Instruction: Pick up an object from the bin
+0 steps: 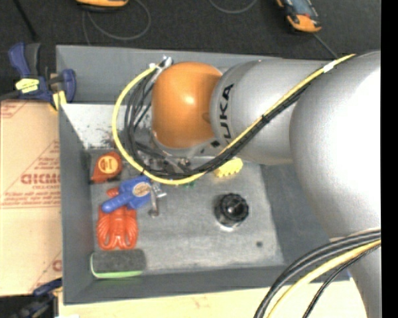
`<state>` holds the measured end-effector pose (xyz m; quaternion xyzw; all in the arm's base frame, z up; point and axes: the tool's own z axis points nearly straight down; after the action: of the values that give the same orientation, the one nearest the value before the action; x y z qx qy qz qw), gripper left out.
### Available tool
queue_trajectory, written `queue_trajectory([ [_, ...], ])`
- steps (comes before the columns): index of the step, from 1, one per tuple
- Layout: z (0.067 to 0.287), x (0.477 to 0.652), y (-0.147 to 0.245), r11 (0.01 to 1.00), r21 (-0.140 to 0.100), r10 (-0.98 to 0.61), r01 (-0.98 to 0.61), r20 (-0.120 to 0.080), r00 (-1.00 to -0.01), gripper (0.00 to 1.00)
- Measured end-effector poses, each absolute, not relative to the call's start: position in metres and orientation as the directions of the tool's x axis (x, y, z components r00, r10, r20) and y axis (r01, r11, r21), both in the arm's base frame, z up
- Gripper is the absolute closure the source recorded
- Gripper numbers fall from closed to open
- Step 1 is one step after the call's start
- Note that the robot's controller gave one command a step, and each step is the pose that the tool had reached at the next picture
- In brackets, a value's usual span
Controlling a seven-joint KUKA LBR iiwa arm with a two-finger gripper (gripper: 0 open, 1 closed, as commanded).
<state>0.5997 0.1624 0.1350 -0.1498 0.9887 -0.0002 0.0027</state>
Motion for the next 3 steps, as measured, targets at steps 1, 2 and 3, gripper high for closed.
queue_trajectory([
  [1, 0.091, 0.598, 0.153, 0.964, 0.001, -0.265, -0.265, -0.005, -0.964, 0.00],
  [2, 0.073, 0.611, 0.154, 0.908, -0.001, -0.419, -0.419, -0.008, -0.908, 1.00],
  [3, 0.073, 0.611, 0.154, 0.908, -0.001, -0.418, -0.418, -0.008, -0.908, 1.00],
])
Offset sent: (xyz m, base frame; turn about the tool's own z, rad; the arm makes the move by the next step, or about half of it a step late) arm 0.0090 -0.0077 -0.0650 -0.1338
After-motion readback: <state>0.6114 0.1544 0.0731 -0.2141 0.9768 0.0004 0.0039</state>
